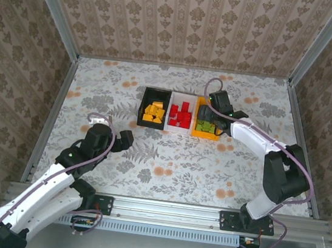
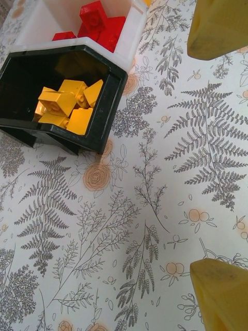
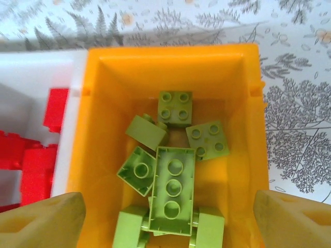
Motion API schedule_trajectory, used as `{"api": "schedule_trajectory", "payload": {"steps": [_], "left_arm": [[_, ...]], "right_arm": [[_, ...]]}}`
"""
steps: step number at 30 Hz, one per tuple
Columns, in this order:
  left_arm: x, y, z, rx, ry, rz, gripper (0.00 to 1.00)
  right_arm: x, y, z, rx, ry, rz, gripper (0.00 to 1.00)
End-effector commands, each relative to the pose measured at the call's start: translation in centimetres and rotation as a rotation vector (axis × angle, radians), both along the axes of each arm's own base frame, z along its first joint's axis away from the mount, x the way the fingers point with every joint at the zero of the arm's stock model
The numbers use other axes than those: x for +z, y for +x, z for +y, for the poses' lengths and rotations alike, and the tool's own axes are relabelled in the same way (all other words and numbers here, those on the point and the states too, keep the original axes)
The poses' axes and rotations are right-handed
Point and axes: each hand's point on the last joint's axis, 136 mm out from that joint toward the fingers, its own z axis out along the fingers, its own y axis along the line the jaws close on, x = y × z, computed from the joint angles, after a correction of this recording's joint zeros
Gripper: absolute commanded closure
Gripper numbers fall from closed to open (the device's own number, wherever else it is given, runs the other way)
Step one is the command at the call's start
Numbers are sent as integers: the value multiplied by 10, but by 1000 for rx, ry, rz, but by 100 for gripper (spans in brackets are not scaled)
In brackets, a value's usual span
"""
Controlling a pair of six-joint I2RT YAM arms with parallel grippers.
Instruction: Sort the legos into containers by color
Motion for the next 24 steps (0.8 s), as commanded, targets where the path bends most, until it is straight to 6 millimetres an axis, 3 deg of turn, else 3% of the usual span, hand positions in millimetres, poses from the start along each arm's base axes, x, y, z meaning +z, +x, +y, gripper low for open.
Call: {"api": "schedule_trajectory", "payload": {"steps": [1,4,7,14,17,19,24], "left_arm": [[26,13,6,29,31,-72,0],[37,27,15,93,90,-118,0],[46,45,22,121,205,-183,0],[63,101,40,193,511,-315,0],[65,128,63,220,594,-304,0],[53,143,86,240,619,-245,0],[-12,163,141,317,593,-42,0]], "right_arm": [[57,-2,0,0,51,-169,11],[80,-17,0,11,99,-252,8],[89,-32,0,16,132,-298,0],[74,-48,-29,-147,117,-299,0],[76,-51,-37,-166,98,-342,0],[79,-52,-39,-155,74,-355,0],[77,-50,-47,-160,30,-357,0]]}}
